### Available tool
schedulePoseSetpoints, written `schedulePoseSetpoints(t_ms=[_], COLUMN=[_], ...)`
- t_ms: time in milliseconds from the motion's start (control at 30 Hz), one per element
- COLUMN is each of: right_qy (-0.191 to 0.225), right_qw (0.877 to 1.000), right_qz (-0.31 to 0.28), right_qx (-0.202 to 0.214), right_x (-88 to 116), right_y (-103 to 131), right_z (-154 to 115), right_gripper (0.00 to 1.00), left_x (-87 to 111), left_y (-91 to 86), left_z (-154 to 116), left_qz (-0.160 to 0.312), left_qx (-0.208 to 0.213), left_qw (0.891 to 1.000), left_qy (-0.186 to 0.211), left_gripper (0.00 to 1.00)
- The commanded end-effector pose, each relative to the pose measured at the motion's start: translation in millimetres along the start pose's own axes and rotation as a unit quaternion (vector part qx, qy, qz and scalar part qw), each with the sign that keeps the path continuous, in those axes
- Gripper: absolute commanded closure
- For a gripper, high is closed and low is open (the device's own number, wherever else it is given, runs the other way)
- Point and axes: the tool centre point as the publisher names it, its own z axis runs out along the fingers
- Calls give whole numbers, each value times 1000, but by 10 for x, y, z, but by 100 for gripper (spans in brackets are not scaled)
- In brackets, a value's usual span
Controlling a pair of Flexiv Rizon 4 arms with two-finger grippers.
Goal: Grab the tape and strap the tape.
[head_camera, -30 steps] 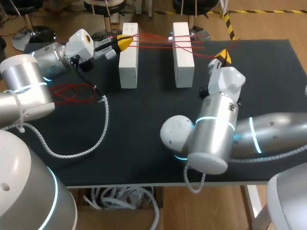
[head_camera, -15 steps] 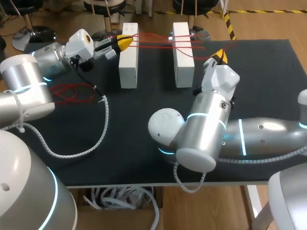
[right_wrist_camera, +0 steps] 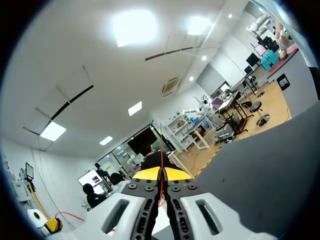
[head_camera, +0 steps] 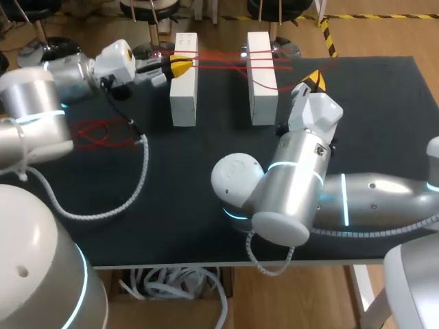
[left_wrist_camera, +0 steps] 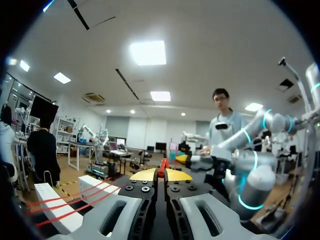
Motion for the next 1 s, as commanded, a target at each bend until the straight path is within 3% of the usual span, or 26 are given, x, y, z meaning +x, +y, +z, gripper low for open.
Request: schedulePoseSetpoints(t_ms=[33,133,333,467,567,600,1000], right_qy=[-1,-1,-1,-1,-1,-1,-1], right_qw=[1000,1000,1000,1000,1000,1000,1000], right_qz=[0,0,0,0,0,0,0], right_qx=[1,1,1,1,1,1,1], right_x=[10,10,10,10,10,10,10], right_y=[13,13,13,13,13,13,13], right_z=[3,3,3,3,3,3,3], right_gripper=[100,100,100,100,100,100,100], left_x=[65,95,118,62,-9,-16,-16], left_y=[-196,-265,-321,-327,-328,-320,-320], left_z=[-19,-3,53,92,139,163,163], left_qz=[-18,2,19,15,13,17,17], left_qx=[-311,-434,-573,-628,-655,-643,-643], left_qw=[950,901,819,777,754,764,764], left_qy=[-10,-14,18,40,44,51,51], left_gripper=[100,100,100,100,100,100,100])
